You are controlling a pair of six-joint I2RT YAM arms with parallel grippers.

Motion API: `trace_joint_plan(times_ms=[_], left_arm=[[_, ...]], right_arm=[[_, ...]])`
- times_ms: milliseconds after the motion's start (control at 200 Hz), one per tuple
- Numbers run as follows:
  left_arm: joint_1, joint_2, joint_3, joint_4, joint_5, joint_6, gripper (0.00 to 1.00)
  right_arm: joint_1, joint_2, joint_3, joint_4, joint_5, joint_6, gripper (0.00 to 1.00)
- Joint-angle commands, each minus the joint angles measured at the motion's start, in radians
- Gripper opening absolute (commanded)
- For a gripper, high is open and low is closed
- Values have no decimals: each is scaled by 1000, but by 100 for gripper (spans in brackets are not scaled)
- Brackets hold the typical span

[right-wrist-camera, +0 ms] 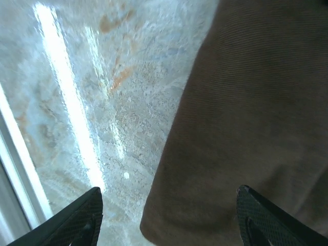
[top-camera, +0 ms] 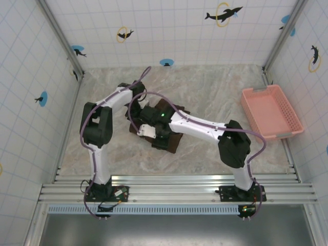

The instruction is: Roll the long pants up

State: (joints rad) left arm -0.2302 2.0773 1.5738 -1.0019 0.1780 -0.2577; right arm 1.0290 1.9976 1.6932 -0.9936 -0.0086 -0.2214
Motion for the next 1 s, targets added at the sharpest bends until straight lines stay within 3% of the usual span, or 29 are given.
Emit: trace_joint_plan(times_ms=[0,150,390,455,565,626,721,991], left_arm=[[-8,66,-12,0,-20,29,56],[-8,61,-6,-22,-24,50,56],[-8,64,30,-62,-27,74,56],[-8,64,38,-70,-28,81,57],[-5,57,48,-82,-34,88,58],[-2,49,56,-87,-31,86,59],[16,34,84,-101,-20,77,65],[72,-31,247,-169,-112,79,76]], right_arm=[[-4,74,-12,94,87,-40,70],[-16,156,-24,135,182,-41,68],[-24,261,7,91,191,-42,60],[-32,286,23,81,183,-37,52],[-52,326,56,56,102,-53,26],[-59,327,74,42,78,-53,17],[-76,306,94,15,-52,-61,13],[-156,263,272,-189,-680,-28,12]])
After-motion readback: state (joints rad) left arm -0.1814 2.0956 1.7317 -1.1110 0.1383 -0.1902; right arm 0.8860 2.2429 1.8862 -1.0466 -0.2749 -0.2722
